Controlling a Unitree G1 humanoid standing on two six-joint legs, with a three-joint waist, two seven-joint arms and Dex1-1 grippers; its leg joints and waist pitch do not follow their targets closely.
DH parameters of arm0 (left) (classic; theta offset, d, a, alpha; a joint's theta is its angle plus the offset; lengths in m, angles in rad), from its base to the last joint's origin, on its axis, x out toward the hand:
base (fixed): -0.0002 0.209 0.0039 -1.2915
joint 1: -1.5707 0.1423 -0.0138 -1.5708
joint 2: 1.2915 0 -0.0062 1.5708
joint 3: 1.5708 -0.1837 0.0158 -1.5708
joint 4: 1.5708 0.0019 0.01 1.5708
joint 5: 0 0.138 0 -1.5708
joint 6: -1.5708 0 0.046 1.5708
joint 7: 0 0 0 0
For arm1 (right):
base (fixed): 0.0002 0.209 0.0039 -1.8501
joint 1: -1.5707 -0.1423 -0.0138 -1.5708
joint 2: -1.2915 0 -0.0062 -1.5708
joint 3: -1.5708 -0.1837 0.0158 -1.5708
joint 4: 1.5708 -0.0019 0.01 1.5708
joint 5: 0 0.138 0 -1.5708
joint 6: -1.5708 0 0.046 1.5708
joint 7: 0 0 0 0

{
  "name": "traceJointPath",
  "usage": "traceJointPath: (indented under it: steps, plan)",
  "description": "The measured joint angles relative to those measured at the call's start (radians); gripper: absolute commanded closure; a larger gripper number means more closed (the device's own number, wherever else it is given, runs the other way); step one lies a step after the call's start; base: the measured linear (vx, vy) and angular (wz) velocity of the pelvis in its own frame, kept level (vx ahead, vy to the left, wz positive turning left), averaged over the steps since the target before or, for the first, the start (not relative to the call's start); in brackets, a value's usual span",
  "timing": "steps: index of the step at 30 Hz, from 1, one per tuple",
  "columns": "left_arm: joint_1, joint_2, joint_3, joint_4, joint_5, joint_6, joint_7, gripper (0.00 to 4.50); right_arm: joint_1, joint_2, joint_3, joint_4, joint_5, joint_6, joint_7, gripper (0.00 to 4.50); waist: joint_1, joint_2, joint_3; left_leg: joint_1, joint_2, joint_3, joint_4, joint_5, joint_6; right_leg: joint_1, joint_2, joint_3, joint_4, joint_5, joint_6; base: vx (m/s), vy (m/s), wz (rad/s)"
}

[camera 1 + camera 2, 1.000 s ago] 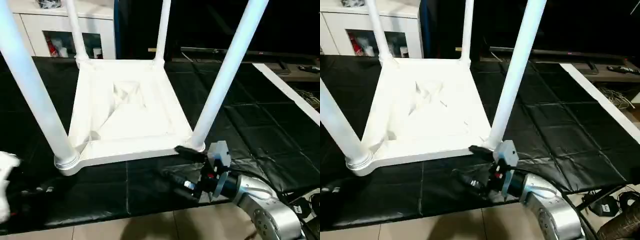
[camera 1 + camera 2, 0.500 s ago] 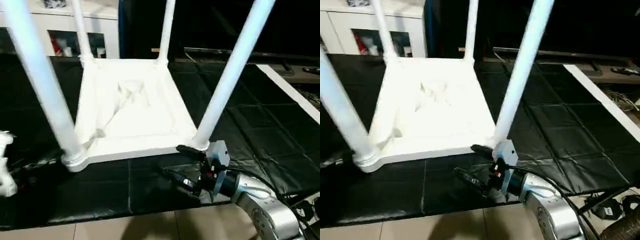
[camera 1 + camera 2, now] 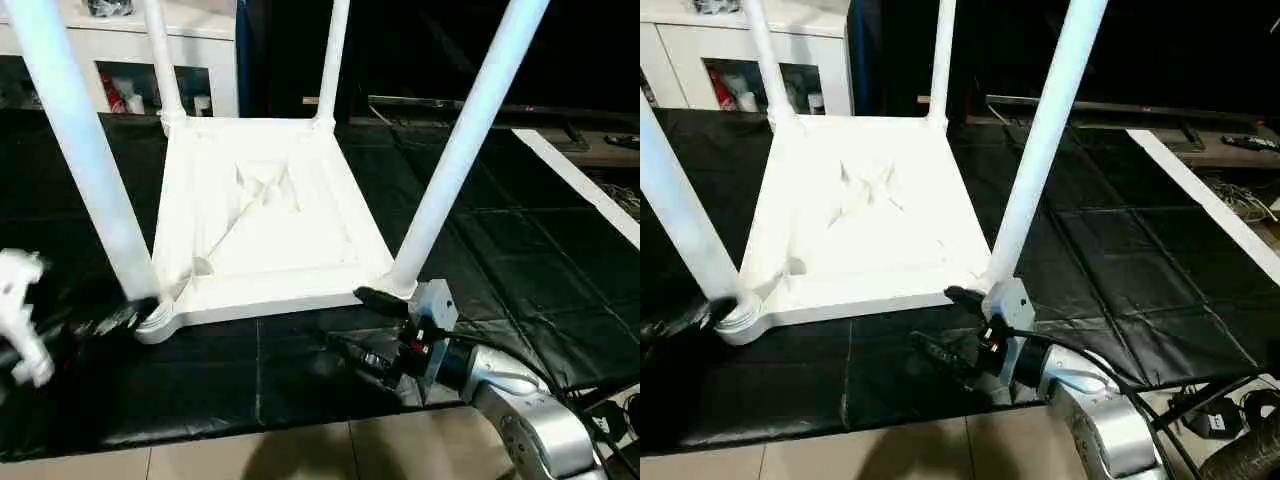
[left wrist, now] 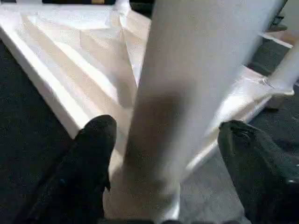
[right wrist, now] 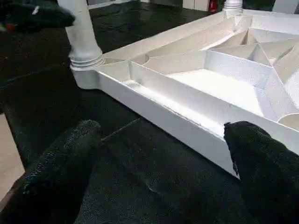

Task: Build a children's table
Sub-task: Rotate table base

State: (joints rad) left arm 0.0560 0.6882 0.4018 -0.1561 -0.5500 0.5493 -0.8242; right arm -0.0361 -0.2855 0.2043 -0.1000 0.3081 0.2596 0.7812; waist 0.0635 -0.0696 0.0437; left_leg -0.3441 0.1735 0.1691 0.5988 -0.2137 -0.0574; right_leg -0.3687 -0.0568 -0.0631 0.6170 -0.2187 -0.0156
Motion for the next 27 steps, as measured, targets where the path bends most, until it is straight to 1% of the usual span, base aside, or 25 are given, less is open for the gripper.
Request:
traceJointPath:
  steps: [2, 4, 8, 10, 13, 16, 17, 20, 24, 27]
  plan:
    - [-0.03, -0.016, -0.019, 0.014, 0.008, -0.009, 0.009, 0.17, -0.008, 0.0, 0.002, 0.017, -0.015, 0.0, -0.013, 0.0, -0.002, 0.0, 0.0, 0.002, 0.0, 0.0, 0.0, 0.0, 0.0, 0.001, 0.0, 0.0, 0.0, 0.0, 0.0, 0.0, 0.0, 0.0]
    - [-0.059, -0.048, -0.046, 0.016, 0.003, -0.007, 0.01, 0.03, -0.03, 0.0, 0.005, 0.058, -0.05, 0.0, -0.04, 0.0, -0.003, 0.0, 0.0, 0.002, 0.0, 0.0, 0.0, 0.0, 0.0, 0.002, 0.0, 0.0, 0.0, 0.0, 0.0, 0.0, 0.0, 0.0]
    - [-0.084, -0.075, -0.082, -0.001, -0.024, 0.019, 0.008, 0.03, -0.081, 0.02, 0.022, 0.143, -0.111, 0.0, -0.109, 0.0, -0.004, 0.0, 0.0, 0.003, 0.0, 0.0, 0.0, 0.0, -0.001, 0.002, 0.0, 0.0, 0.001, 0.0, -0.001, 0.0, 0.0, 0.0]
    - [-0.082, -0.069, -0.1, -0.026, -0.049, 0.044, -0.013, 0.03, -0.099, 0.035, 0.024, 0.179, -0.132, 0.001, -0.146, 0.0, -0.003, 0.001, 0.001, 0.002, 0.0, 0.0, 0.0, 0.0, 0.0, 0.002, 0.0, 0.0, 0.001, 0.0, -0.001, 0.0, 0.0, 0.0]
    - [-0.058, -0.053, -0.111, -0.074, -0.111, 0.105, -0.044, 0.03, -0.133, 0.051, 0.024, 0.232, -0.158, 0.001, -0.189, 0.0, -0.005, 0.002, 0.001, 0.002, 0.0, 0.001, 0.0, 0.0, 0.0, 0.002, 0.0, 0.0, 0.0, 0.0, -0.001, 0.0, 0.0, 0.0]
    - [-0.037, -0.053, -0.119, -0.118, -0.162, 0.15, -0.056, 0.03, -0.163, 0.067, 0.023, 0.278, -0.177, -0.006, -0.215, 0.0, -0.006, 0.002, 0.001, 0.003, 0.0, 0.001, 0.0, 0.0, -0.001, 0.001, 0.0, 0.0, 0.001, 0.0, -0.002, 0.0, 0.0, 0.0]
    - [-0.03, -0.054, -0.125, -0.136, -0.174, 0.166, -0.057, 0.03, -0.172, 0.071, 0.024, 0.296, -0.186, -0.015, -0.219, 0.0, -0.009, 0.0, 0.0, 0.003, 0.0, 0.001, 0.0, 0.0, -0.001, 0.002, 0.0, 0.0, 0.001, 0.0, -0.002, 0.0, 0.0, 0.0]
    - [-0.022, -0.07, -0.169, -0.185, -0.208, 0.202, -0.062, 0.03, -0.205, 0.087, 0.021, 0.351, -0.203, -0.034, -0.24, 0.0, -0.014, 0.0, 0.0, 0.004, 0.0, 0.001, 0.0, 0.0, -0.001, 0.002, 0.0, 0.0, 0.002, 0.0, -0.002, 0.0, 0.0, 0.0]
    - [-0.028, -0.135, -0.257, -0.234, -0.223, 0.22, -0.044, 0.03, -0.256, 0.118, 0.025, 0.413, -0.22, -0.047, -0.249, 0.0, -0.026, -0.001, 0.0, 0.004, 0.001, 0.002, 0.0, 0.001, -0.002, 0.001, 0.0, 0.001, 0.004, -0.001, -0.002, 0.0, 0.0, 0.0]
    - [-0.041, -0.16, -0.288, -0.242, -0.229, 0.229, -0.027, 0.03, -0.275, 0.132, 0.029, 0.445, -0.223, -0.054, -0.249, 0.0, -0.032, -0.002, -0.001, 0.002, 0.001, 0.002, 0.0, 0.002, -0.003, 0.001, 0.001, 0.001, 0.008, -0.002, -0.004, 0.0, 0.0, 0.0]
